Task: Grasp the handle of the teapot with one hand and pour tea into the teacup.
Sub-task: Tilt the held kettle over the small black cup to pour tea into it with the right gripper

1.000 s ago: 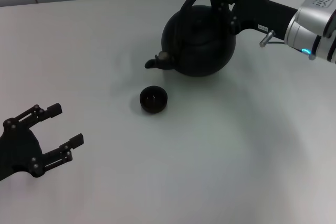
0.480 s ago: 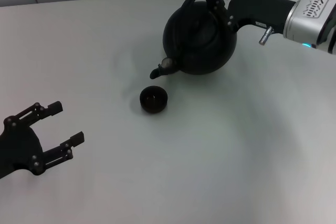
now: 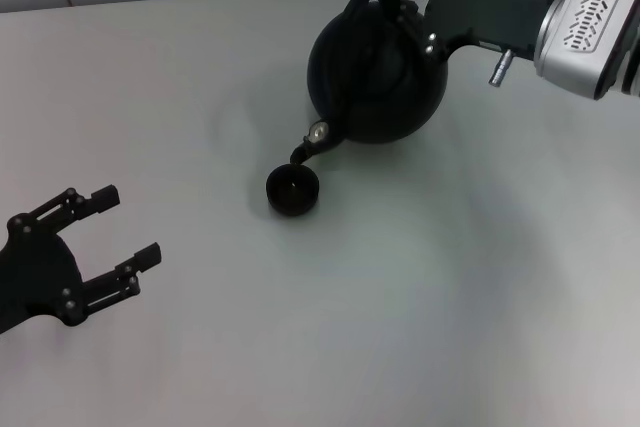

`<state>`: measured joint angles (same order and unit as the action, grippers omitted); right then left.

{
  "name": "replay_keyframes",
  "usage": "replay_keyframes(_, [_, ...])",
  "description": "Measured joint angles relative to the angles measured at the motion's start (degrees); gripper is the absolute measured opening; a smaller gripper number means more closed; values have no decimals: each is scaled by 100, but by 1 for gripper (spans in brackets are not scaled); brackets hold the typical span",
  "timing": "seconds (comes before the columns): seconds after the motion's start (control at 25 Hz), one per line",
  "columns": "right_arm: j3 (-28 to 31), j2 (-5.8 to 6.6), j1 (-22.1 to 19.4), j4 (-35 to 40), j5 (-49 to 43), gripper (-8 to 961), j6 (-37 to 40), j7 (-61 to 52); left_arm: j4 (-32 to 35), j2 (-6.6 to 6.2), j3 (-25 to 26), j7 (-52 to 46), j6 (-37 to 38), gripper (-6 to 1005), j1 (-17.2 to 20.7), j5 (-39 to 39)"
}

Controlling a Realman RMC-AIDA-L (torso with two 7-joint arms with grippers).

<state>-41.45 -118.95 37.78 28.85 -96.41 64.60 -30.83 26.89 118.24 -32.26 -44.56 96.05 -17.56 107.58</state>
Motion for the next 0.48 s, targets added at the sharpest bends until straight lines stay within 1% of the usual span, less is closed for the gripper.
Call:
replay_keyframes(0.12, [-122,-2,-6,49,4,78,-2,184,0,2,0,-3,-1,783,-1,-50])
replay_keyframes(0.48, [-235,-23,-9,102,41,78,5,616,-6,17,0,-20,-1,783,-2,-93])
